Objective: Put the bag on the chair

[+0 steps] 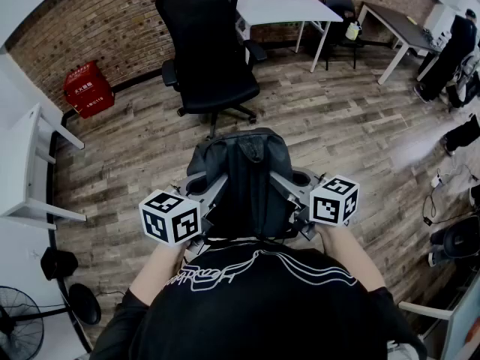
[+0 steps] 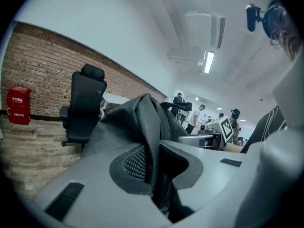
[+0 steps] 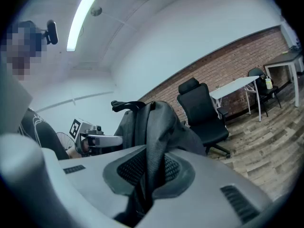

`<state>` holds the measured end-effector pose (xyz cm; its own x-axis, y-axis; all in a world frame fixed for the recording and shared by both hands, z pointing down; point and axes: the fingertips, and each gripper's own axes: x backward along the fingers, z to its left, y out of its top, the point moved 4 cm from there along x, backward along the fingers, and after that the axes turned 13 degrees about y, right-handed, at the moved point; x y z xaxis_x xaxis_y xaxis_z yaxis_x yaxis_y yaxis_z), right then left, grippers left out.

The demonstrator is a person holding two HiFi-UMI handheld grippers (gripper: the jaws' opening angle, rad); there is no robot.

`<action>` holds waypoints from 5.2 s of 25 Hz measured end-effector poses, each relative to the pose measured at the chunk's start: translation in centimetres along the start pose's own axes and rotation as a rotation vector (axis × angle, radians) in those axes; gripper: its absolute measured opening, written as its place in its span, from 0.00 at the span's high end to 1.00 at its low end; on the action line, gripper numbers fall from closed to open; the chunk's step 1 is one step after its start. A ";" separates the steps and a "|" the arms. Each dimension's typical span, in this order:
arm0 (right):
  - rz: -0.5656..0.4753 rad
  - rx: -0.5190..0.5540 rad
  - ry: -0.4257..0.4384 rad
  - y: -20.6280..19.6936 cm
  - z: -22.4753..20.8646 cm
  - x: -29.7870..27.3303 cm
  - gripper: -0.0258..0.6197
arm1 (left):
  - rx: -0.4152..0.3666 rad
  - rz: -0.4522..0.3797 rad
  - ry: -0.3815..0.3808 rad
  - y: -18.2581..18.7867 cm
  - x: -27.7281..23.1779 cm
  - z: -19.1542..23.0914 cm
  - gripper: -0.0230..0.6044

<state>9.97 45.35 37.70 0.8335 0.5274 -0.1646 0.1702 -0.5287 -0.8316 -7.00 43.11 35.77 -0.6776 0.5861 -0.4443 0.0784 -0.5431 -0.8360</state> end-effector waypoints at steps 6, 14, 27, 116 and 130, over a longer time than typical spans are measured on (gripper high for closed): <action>0.005 -0.012 -0.021 1.1 -0.7 -3.8 0.91 | -0.001 0.012 -0.014 1.5 -0.4 4.0 0.86; 0.024 -0.037 -0.047 1.5 -2.0 -8.4 0.91 | 0.002 0.035 -0.035 2.4 -1.4 9.0 0.86; 0.043 -0.085 -0.057 0.8 -3.7 -15.2 0.91 | -0.001 0.086 -0.029 2.4 -2.1 16.3 0.86; 0.196 -0.042 -0.148 36.5 -64.1 -49.0 0.89 | 0.088 0.202 0.128 36.2 -56.0 56.7 0.86; 0.294 0.013 -0.259 34.4 -71.4 -53.6 0.86 | 0.101 0.207 0.247 33.4 -61.7 61.6 0.85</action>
<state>8.71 -48.60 55.81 0.6851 0.5063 -0.5238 -0.0636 -0.6747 -0.7353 -7.58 -48.25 55.07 -0.4559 0.5787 -0.6762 0.1145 -0.7153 -0.6893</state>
